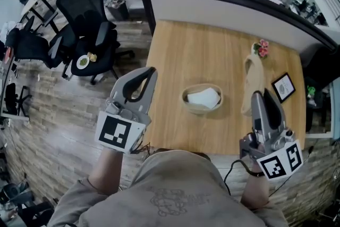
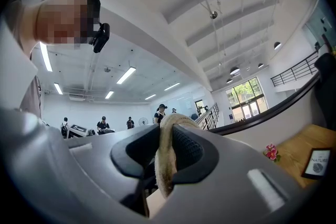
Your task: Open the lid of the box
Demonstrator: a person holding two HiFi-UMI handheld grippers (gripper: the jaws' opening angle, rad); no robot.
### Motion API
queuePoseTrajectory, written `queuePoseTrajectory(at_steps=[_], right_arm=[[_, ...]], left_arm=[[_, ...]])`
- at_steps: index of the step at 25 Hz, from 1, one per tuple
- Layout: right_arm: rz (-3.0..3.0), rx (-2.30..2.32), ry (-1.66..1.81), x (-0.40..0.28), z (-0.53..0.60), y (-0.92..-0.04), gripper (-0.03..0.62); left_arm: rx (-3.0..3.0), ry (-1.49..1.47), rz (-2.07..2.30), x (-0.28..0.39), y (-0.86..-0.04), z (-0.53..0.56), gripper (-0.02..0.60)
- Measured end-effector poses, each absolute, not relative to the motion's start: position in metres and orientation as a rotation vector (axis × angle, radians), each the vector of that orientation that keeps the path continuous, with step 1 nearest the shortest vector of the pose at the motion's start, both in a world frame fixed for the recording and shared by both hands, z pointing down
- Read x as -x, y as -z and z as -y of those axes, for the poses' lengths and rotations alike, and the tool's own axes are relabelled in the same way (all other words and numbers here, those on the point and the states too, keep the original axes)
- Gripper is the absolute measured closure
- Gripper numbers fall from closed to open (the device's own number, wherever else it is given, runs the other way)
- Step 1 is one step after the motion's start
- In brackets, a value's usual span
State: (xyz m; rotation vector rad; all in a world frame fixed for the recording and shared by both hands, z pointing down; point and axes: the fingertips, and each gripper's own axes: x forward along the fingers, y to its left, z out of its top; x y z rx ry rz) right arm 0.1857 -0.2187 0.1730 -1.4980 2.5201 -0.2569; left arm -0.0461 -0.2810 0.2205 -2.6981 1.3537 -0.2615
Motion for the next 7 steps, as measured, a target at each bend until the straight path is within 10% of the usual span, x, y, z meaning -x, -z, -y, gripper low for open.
queuePoseTrajectory(at_steps=[7], right_arm=[[-2.538,1.505,0.232,-0.1861,0.2155,-0.1743,0.511]], left_arm=[[2.69,0.263,-1.339,0.0434,-0.2193,0.2761,0.583]])
